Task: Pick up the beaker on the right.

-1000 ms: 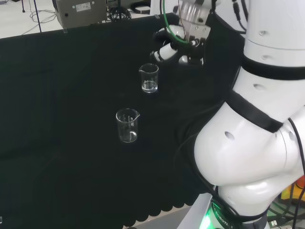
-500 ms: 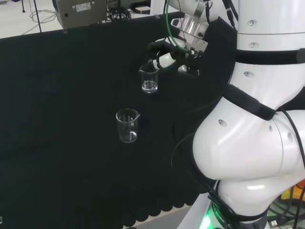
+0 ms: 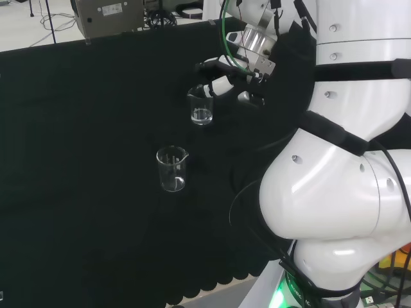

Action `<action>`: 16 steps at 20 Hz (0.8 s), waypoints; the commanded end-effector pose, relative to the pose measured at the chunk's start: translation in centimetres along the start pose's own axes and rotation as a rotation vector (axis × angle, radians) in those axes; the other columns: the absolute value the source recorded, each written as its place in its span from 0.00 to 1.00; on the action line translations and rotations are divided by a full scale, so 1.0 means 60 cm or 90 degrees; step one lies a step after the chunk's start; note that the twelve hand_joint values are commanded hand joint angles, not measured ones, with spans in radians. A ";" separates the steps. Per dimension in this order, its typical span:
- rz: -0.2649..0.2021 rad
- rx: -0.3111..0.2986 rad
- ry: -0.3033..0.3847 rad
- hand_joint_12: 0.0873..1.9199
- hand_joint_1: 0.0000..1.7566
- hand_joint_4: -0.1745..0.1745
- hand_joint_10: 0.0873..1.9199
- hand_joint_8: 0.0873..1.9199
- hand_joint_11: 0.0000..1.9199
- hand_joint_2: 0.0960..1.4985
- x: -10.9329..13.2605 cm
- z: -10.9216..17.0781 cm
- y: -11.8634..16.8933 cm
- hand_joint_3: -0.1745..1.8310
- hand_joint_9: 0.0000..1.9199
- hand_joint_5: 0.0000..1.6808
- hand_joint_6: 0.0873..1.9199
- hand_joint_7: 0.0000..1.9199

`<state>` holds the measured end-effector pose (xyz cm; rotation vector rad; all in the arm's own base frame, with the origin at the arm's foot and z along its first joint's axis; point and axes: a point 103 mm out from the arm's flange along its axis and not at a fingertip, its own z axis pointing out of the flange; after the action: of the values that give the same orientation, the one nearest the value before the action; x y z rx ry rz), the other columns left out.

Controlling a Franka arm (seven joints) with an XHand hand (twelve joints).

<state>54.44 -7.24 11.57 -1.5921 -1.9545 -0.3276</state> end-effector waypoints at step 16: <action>-0.060 -0.022 0.096 0.70 0.58 0.46 0.30 0.31 0.00 0.27 -0.031 0.044 0.014 0.45 0.20 0.29 0.00 0.13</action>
<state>54.50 -7.39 8.55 -1.4780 -1.9259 -0.4684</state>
